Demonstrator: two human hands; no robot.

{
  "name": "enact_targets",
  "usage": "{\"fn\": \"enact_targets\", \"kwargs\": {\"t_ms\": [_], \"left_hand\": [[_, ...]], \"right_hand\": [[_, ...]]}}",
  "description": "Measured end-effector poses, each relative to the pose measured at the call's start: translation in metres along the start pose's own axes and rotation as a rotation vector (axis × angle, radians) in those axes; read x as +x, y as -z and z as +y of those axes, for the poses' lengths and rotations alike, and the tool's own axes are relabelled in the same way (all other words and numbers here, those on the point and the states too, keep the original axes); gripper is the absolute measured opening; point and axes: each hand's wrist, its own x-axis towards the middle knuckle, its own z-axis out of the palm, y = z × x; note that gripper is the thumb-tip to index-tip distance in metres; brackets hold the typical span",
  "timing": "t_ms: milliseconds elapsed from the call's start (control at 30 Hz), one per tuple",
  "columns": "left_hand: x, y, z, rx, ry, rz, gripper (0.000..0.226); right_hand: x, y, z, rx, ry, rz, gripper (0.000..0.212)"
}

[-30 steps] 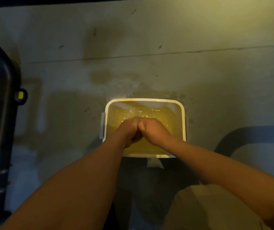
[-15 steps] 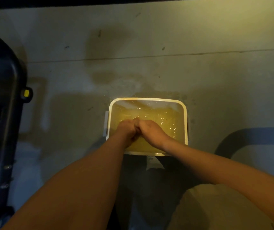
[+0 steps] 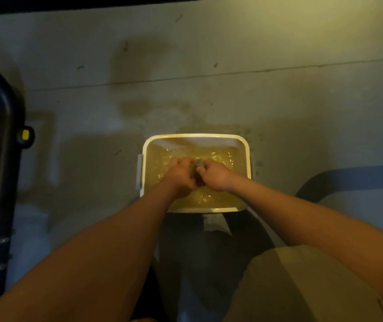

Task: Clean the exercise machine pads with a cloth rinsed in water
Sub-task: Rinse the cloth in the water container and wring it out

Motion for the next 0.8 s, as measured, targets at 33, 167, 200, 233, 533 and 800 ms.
{"fn": "enact_targets", "kwargs": {"t_ms": [33,167,200,233,533,800], "left_hand": [[0.0,-0.002,-0.003,0.041,-0.052,-0.03,0.074],[-0.004,0.007,-0.002,-0.213,-0.029,0.072,0.014],[-0.007,0.013,0.001,-0.299,-0.005,0.089,0.005],[-0.009,0.017,0.004,-0.397,0.004,0.103,0.005],[-0.01,0.018,-0.006,-1.135,0.195,0.005,0.048],[-0.013,0.011,-0.007,-0.267,-0.131,0.008,0.067]], "right_hand": [[-0.009,0.004,-0.006,0.087,0.059,-0.057,0.034],[-0.014,0.017,-0.005,0.627,0.035,-0.067,0.042],[-0.013,0.019,-0.003,0.698,0.0,-0.042,0.039],[-0.01,0.02,-0.001,0.71,-0.054,-0.004,0.037],[-0.005,0.0,0.006,0.782,-0.199,-0.17,0.042],[-0.004,0.018,0.004,0.882,-0.094,-0.155,0.01]]}}
